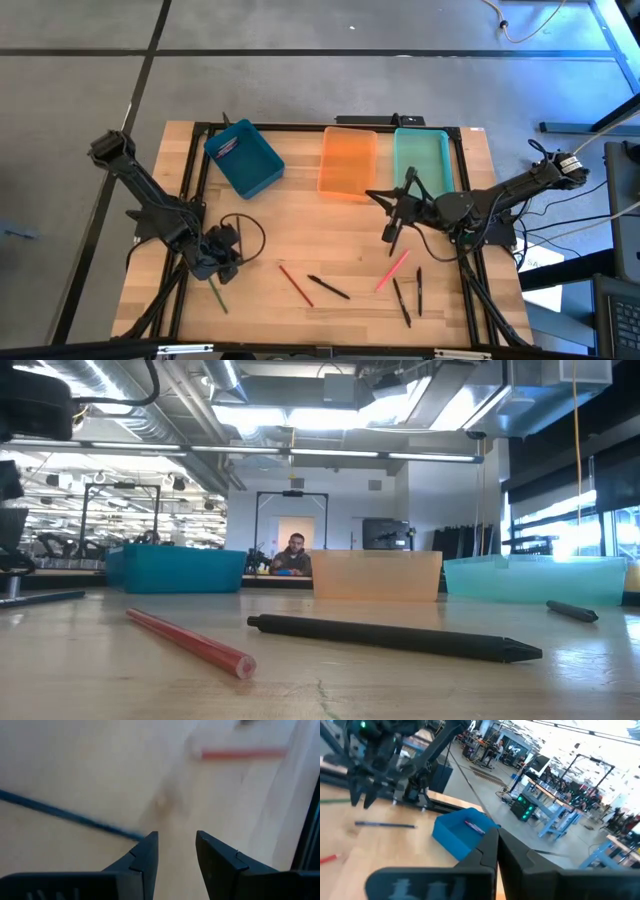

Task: Sort crayons/erasers/pens/pencils in bins
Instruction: Put the green colored pencil into the orange bin

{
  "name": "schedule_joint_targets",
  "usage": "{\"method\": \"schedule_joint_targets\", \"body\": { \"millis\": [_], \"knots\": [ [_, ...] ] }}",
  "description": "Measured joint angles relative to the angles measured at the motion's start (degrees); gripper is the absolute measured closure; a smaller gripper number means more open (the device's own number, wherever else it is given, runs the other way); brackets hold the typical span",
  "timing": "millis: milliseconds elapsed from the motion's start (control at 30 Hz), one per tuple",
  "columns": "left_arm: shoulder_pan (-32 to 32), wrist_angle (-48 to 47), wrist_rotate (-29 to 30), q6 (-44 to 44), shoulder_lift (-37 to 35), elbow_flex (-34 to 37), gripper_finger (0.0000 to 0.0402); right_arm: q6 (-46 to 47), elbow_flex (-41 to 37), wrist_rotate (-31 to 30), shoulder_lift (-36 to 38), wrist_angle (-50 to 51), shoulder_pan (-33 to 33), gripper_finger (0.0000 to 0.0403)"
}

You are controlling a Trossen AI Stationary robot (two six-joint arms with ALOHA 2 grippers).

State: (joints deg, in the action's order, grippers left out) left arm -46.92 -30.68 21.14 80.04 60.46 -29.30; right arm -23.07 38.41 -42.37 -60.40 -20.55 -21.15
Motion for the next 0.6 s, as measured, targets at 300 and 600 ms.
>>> {"method": "schedule_joint_targets", "body": {
  "millis": [300,600],
  "knots": [
    [-5.0,7.0,-10.7,-9.5,11.2,0.0,0.0278,3.5,0.0,0.0,0.0,-2.5,0.0,0.0383],
    [-6.6,7.4,-19.1,-17.2,16.6,-3.1,0.0278,3.8,0.0,0.0,0.0,-2.5,0.0,0.0307]
  ]
}}
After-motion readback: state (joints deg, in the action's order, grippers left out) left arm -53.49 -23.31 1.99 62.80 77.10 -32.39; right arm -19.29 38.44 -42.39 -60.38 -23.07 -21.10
